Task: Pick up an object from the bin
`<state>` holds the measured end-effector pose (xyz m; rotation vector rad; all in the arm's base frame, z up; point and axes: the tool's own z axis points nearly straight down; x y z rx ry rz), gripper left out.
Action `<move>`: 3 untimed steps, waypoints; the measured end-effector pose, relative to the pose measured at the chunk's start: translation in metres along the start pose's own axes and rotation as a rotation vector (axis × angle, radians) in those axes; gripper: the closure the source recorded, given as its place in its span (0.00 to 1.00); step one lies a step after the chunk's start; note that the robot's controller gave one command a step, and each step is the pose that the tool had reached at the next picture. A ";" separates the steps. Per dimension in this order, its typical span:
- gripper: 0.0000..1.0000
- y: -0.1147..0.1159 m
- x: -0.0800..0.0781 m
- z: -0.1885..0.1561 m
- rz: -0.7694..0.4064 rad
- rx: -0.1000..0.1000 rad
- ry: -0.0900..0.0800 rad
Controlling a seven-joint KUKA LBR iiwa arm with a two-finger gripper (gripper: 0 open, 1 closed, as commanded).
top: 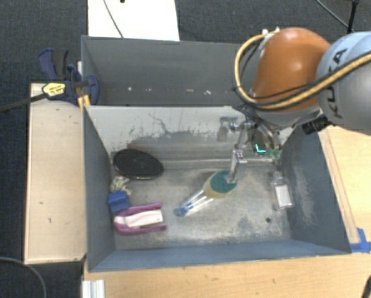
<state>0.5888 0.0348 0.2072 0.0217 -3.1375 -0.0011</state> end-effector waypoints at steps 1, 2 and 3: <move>0.00 -0.024 0.001 0.119 0.042 -0.001 0.005; 1.00 -0.023 -0.002 0.112 0.042 -0.002 -0.006; 1.00 -0.031 0.021 -0.032 0.047 0.000 -0.014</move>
Offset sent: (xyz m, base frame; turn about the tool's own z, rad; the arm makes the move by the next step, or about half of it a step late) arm 0.0003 -0.0240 -0.1159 0.0307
